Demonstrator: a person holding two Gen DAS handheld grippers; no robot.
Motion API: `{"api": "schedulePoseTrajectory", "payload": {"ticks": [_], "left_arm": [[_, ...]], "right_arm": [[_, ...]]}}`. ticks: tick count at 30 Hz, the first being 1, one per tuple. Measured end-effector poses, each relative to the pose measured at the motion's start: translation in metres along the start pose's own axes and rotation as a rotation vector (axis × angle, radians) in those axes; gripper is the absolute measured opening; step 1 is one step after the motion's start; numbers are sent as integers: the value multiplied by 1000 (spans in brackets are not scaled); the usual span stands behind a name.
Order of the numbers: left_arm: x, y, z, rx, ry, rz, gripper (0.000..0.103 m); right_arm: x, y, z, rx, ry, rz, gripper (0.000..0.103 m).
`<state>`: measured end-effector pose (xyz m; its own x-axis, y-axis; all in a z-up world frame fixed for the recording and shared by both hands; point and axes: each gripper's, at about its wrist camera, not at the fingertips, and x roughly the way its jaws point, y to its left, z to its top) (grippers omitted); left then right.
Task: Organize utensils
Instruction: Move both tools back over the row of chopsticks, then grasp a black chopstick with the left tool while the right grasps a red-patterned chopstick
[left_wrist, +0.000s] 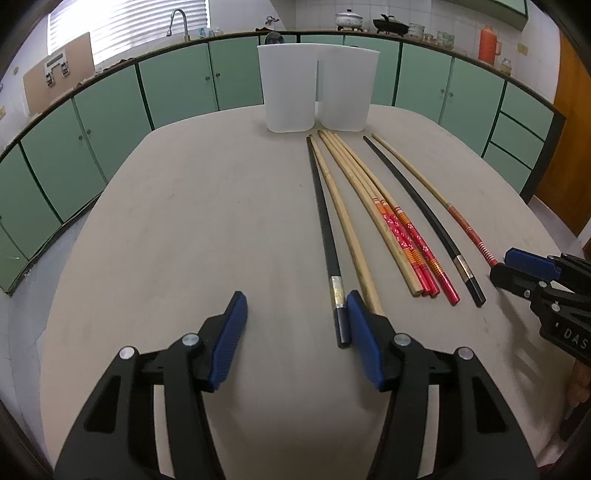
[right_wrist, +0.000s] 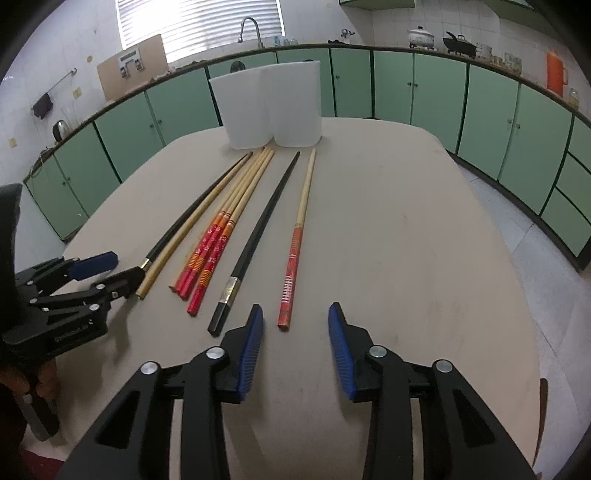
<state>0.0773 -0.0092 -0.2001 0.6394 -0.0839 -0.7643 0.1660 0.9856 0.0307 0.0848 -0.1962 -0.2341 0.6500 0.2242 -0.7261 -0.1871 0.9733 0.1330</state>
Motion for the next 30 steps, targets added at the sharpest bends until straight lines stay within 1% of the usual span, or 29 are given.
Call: {"api": "schedulePoseTrajectory", "payload": {"ticks": [1,2,3,6,7,9,10,12,13,14,18,22,27,30], "left_arm": [[-1,-1,-1,2,-1,0,50],[-1,-3,-1,7,-3,-2,45],[-2,-6,-1,14,-6,-2,41],[-2,-9,-1,28,-9,-6,32],[-2,-9,-1,25,-10,-11,30],[-2,-9,0,21,-11,-15,24],[-2,-8,0,19,-12,-18,21],[-2,-8,0,15,-13,-23,12],[-2,-7,0,12,-14,-26,11],[-2,-7,1,10,-14,-27,6],[-3,-5,2,-4,-11,-38,6],[-18,-1,7,-1,-37,-34,6],[-53,3,23,17,-122,-16,6],[-77,6,38,15,-192,-11,6]], "right_arm": [[0,0,0,-2,0,-2,24],[0,1,-1,-6,0,-6,22],[0,1,-1,-8,0,-8,22],[0,2,-1,-11,1,-9,22],[0,3,0,-11,2,-8,22],[1,6,1,-23,3,-14,22],[1,8,1,-32,3,-19,19],[2,9,1,-44,3,-23,14],[2,10,1,-50,4,-26,8],[2,11,0,-54,5,-28,7],[0,8,2,-38,9,-14,7],[-13,4,9,-42,-28,-9,6],[-41,-2,31,-51,-113,-9,6],[-59,-4,45,-54,-164,-7,6]]}}
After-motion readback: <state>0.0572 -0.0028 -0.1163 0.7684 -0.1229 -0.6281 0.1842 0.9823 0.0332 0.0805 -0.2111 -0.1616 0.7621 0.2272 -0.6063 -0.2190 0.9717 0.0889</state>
